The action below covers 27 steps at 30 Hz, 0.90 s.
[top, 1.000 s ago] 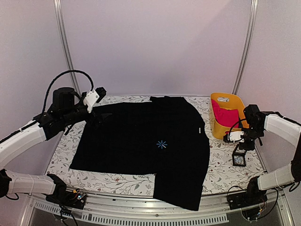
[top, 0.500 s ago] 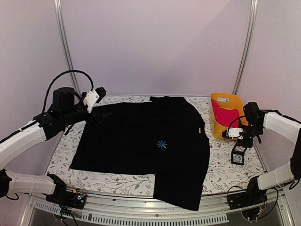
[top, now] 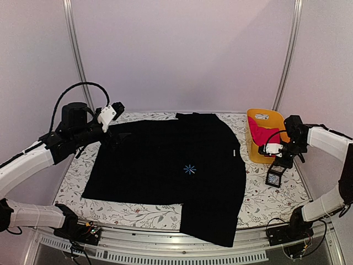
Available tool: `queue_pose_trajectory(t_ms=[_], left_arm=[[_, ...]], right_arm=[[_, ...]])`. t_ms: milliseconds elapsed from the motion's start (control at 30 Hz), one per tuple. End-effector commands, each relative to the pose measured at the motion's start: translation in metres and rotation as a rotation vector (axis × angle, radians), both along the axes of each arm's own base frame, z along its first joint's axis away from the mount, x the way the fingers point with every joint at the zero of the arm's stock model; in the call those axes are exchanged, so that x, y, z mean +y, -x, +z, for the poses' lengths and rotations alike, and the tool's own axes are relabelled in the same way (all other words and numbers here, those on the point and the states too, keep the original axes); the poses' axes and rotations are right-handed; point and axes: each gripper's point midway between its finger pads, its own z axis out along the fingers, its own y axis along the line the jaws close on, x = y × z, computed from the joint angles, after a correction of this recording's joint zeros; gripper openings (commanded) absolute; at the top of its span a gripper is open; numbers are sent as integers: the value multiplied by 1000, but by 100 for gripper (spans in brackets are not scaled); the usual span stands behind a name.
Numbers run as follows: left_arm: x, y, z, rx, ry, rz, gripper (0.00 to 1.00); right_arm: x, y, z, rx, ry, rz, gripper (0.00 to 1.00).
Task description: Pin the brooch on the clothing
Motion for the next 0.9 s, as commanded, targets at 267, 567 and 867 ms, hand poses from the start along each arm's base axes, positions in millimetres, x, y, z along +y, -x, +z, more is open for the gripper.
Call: queue_pose_trajectory(t_ms=[267,567,867], left_arm=[[2,2,6,-30,7,-5,100],[2,3,6,-29,7,-6,100],[1,2,2,-19,5,-14,100]], right_arm=[[18,-1,-10,72,-128,-47,12],[6,-18,-10,22,-72,-106,36],[10,-24,22,-68,-83,-95,63]])
